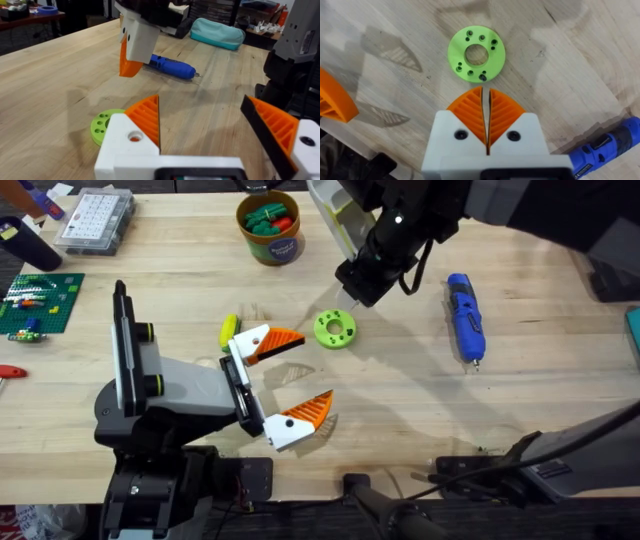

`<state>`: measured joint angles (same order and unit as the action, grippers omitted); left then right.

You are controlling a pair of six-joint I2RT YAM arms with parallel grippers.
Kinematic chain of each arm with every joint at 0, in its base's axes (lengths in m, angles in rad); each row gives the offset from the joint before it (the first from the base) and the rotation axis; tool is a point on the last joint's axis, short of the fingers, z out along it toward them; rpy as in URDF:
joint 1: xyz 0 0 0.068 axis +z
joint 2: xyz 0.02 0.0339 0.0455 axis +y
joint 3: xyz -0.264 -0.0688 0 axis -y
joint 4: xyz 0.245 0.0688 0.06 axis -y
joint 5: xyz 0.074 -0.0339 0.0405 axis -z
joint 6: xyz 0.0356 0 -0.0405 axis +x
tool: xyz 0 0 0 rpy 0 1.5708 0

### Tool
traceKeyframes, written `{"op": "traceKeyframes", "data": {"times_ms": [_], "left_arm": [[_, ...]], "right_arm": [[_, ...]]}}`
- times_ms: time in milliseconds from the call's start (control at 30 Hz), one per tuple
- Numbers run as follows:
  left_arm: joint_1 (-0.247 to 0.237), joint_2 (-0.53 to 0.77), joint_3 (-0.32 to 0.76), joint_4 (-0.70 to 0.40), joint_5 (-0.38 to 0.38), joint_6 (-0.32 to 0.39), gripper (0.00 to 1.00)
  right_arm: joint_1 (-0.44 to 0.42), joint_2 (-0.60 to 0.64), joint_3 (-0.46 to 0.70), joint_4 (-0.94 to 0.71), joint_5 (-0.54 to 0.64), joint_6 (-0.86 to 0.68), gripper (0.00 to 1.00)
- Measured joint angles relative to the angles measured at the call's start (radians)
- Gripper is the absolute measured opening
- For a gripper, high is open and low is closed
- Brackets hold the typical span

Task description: Pick up the gripper from the table and insert it into the empty holder that is missing its gripper. Then pick up a screw, insert it into the mounting hole, and use the screwdriver to tighten it. Finally, clean up the table by picking up the vegetable and placing it into the bucket.

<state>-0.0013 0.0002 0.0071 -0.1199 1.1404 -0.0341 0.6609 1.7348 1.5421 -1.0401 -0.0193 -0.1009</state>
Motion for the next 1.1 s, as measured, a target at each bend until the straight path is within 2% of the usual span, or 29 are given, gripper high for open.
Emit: {"op": "traceKeyframes", "data": {"times_ms": [867,900,933,1100], "left_arm": [[0.0,0.0,0.0,0.005,0.0,0.0,0.988],[0.0,0.0,0.0,0.005,0.0,0.0,0.988],[0.0,0.0,0.0,0.005,0.0,0.0,0.988],[0.0,0.0,0.0,0.005,0.0,0.0,0.988]], "right_arm": [[-0.007,-0.001,0.0,-0.038,0.0,0.0,0.003],[-0.007,-0.002,0.0,-0.039,0.0,0.001,0.035],[-0.007,-0.003,0.0,-0.041,-0.001,0.002,0.112],[-0.007,-0.01,0.0,-0.059,-0.001,0.012,0.864]]}}
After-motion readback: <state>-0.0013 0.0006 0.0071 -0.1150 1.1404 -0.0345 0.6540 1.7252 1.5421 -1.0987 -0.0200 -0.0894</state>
